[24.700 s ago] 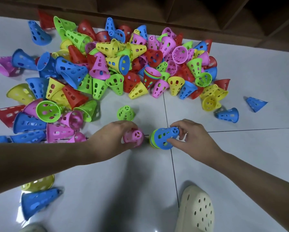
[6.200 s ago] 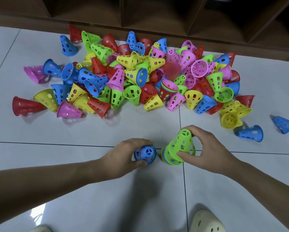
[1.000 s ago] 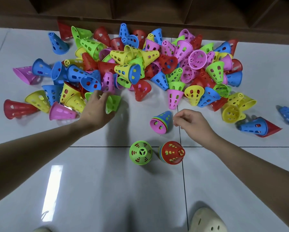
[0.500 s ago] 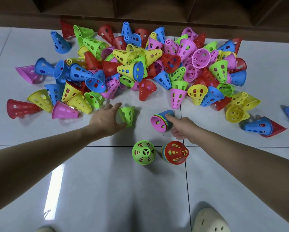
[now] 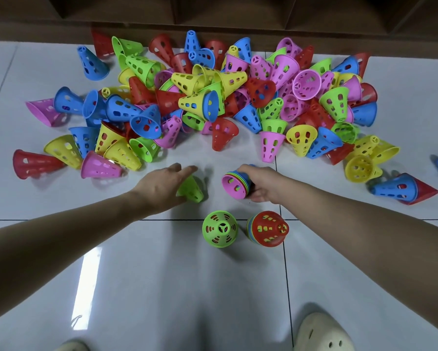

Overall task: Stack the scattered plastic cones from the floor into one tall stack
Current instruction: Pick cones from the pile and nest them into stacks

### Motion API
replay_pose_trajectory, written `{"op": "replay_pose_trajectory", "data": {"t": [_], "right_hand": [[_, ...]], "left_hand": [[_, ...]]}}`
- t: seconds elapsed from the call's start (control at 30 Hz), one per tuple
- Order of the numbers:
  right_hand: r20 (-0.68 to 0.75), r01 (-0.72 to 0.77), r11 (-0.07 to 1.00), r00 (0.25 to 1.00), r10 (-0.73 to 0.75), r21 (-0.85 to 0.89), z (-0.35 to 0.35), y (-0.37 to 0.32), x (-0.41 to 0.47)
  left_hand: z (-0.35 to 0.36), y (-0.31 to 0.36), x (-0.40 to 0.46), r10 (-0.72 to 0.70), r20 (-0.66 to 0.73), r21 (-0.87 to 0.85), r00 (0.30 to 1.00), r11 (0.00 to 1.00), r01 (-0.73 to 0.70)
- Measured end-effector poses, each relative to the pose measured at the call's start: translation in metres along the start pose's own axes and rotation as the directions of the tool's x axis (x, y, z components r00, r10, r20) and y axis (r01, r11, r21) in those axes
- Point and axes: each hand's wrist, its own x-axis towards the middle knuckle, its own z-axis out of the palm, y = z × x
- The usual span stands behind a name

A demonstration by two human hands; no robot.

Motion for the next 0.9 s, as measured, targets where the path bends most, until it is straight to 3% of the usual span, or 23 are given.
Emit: {"op": "replay_pose_trajectory", "data": {"t": [0.23, 0.43, 0.53, 0.6, 0.7, 0.9], "right_hand": [[-0.002, 0.060, 0.996, 0.998, -0.060, 0.058, -0.014, 0.010, 0.005], [-0.086, 0.253, 0.967, 0.964, -0.252, 0.003, -0.031, 0.017, 0.015], [-0.108, 0.347, 0.937, 0.931, -0.350, -0.050, -0.038, 0.018, 0.012], [-0.139, 0.406, 0.911, 0.900, -0.412, -0.073, -0.041, 0.018, 0.008], [-0.212, 0.495, 0.853, 0.826, -0.521, -0.166, -0.046, 0.017, 0.002], [-0.241, 0.625, 0.768, 0.730, -0.639, -0.142, -0.063, 0.018, -0.015]], "left_hand": [[0.012, -0.005, -0.018, -0.014, -0.044, -0.039, 0.999, 0.999, 0.013], [0.000, 0.011, -0.033, -0.163, -0.029, -0.429, 0.986, 0.893, 0.134], [-0.013, 0.036, -0.046, -0.150, -0.082, -0.650, 0.985, 0.757, 0.061], [-0.023, 0.053, -0.058, -0.098, -0.122, -0.738, 0.988, 0.674, -0.025], [-0.034, 0.072, -0.070, 0.056, -0.196, -0.726, 0.979, 0.663, -0.183], [-0.028, 0.086, -0.072, 0.325, -0.168, -0.543, 0.931, 0.758, -0.362]]}}
